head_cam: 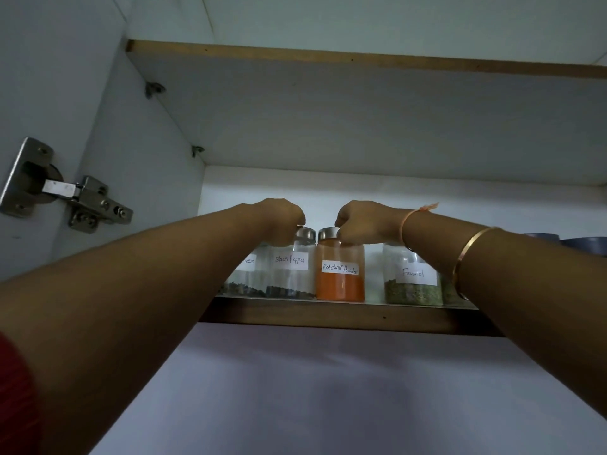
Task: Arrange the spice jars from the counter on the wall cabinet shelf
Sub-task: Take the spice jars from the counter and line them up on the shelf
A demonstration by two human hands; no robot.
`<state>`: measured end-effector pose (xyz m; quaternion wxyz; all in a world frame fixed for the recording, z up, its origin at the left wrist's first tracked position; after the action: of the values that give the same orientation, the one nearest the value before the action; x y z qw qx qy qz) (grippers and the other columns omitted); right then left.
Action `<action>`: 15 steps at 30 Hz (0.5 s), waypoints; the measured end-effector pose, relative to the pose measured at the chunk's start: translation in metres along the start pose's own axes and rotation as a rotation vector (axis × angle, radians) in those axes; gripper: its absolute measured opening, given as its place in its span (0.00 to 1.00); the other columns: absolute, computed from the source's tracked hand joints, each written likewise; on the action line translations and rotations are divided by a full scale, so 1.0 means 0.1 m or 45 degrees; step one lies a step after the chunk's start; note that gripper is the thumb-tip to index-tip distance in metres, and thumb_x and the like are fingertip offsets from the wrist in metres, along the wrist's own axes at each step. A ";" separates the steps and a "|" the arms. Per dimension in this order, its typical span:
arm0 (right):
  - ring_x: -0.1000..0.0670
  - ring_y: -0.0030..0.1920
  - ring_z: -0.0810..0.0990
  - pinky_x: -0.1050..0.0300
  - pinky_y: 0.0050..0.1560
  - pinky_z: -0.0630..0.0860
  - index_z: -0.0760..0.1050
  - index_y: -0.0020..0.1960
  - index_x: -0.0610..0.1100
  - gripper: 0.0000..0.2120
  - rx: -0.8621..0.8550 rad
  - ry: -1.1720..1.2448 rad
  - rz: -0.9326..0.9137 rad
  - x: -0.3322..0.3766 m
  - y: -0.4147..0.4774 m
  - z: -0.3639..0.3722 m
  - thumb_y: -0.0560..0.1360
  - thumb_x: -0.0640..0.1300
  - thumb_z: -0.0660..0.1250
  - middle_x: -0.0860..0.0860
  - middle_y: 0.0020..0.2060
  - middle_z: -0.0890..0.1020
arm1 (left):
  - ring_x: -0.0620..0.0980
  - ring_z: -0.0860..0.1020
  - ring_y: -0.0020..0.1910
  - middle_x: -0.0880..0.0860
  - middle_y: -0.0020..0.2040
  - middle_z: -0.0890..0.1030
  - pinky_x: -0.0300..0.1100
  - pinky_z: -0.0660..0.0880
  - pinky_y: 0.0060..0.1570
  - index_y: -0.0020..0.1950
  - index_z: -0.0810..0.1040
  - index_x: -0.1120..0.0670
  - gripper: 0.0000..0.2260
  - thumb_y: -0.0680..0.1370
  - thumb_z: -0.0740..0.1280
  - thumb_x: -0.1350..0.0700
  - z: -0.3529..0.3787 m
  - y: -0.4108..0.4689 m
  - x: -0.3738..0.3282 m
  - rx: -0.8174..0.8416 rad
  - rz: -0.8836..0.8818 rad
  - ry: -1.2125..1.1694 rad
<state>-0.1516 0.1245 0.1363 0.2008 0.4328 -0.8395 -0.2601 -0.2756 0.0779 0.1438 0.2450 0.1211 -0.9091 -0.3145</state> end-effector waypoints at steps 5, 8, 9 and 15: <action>0.42 0.61 0.76 0.47 0.64 0.74 0.74 0.62 0.34 0.17 0.053 -0.011 0.029 -0.03 0.08 0.02 0.76 0.43 0.61 0.39 0.59 0.78 | 0.55 0.73 0.59 0.58 0.62 0.75 0.44 0.70 0.53 0.68 0.67 0.57 0.19 0.78 0.61 0.64 0.03 0.02 -0.02 0.055 -0.019 -0.079; 0.41 0.60 0.77 0.46 0.64 0.74 0.75 0.61 0.34 0.18 0.089 -0.001 0.055 -0.12 0.22 0.10 0.76 0.43 0.62 0.39 0.58 0.79 | 0.53 0.73 0.52 0.58 0.60 0.76 0.43 0.69 0.48 0.66 0.70 0.59 0.17 0.78 0.62 0.64 0.12 0.13 -0.01 0.091 -0.015 -0.053; 0.42 0.60 0.77 0.46 0.64 0.73 0.74 0.61 0.35 0.18 0.103 -0.005 0.066 -0.12 0.22 0.11 0.76 0.44 0.62 0.39 0.59 0.79 | 0.52 0.72 0.50 0.58 0.59 0.77 0.42 0.68 0.46 0.66 0.71 0.60 0.16 0.78 0.62 0.63 0.13 0.14 -0.02 0.115 -0.018 -0.049; 0.42 0.64 0.73 0.47 0.67 0.71 0.71 0.66 0.36 0.20 0.194 -0.052 0.090 -0.14 0.27 0.17 0.76 0.43 0.62 0.40 0.63 0.76 | 0.52 0.73 0.48 0.61 0.60 0.77 0.41 0.69 0.43 0.67 0.70 0.63 0.17 0.78 0.61 0.64 0.18 0.25 -0.07 0.250 -0.036 -0.003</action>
<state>-0.1697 0.1540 0.1377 0.1591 0.4115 -0.8755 -0.1972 -0.2805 0.1087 0.1445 0.2265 0.1569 -0.9340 -0.2274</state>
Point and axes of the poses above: each hand's wrist, its own y-axis towards the middle knuckle, its own z-axis out of the palm, x = y × z, the point moved 5 cm from there along y, towards the middle knuckle
